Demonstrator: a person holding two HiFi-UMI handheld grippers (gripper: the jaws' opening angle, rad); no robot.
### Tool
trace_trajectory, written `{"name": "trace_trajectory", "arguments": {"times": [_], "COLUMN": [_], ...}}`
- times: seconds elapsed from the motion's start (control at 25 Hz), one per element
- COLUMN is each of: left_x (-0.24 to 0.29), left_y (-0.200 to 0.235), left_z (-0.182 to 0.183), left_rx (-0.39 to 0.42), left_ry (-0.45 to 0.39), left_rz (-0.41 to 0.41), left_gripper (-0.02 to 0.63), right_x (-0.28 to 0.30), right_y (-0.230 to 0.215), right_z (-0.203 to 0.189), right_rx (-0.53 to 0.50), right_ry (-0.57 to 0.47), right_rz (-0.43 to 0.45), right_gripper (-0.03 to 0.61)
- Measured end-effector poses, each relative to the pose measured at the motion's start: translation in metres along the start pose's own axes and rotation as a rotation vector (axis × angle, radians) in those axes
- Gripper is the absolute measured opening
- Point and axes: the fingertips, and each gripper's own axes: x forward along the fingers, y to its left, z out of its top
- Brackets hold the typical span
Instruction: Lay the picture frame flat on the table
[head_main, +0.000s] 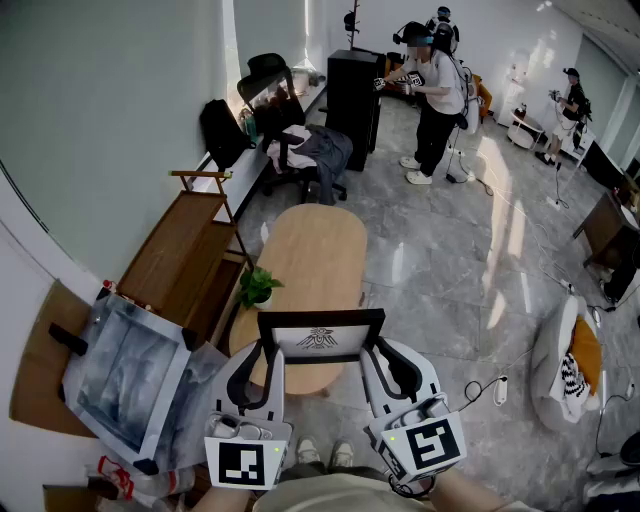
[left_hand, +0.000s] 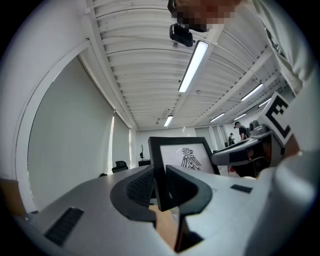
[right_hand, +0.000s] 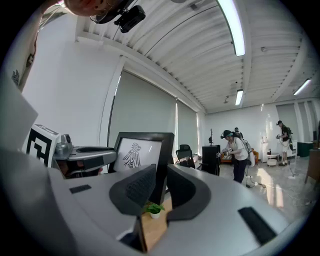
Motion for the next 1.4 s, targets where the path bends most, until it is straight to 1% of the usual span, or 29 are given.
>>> {"name": "trace_trajectory", "arguments": {"times": [0.16,0.44,0.72,1.08,1.4], "left_x": [-0.006,-0.013,-0.018,-0.025,-0.012], "left_y": [-0.003,-0.009,-0.021,-0.038,-0.03], "left_z": [-0.005,-0.004,-0.009,-0.023,-0.026], "left_rx": [-0.012,-0.004,-0.009,-0.012,-0.001], "left_ry": [0.024,0.019,0.042,0.068,0.056], "left_rz": [0.002,0.013,0.032,0.093,0.123], "left_gripper": [0.071,0.071,0.071,0.071,0.071], "right_x": [-0.005,-0.012,-0.022,-0.029,-0.014], "right_y": [0.002,0.003,-0.001,-0.009,-0.013], "right_z": [-0.003,-0.005,-0.012,-0.027,-0.029], "right_rx": [0.003,0.003,0.004,0.003,-0.003], "right_ry": [-0.002,0.002,0.011,0.013,0.012], "right_rz": [0.003,0.021,0.047,0.101,0.125], "right_gripper": [0.054,0.054,0.054,0.054,0.054]}}
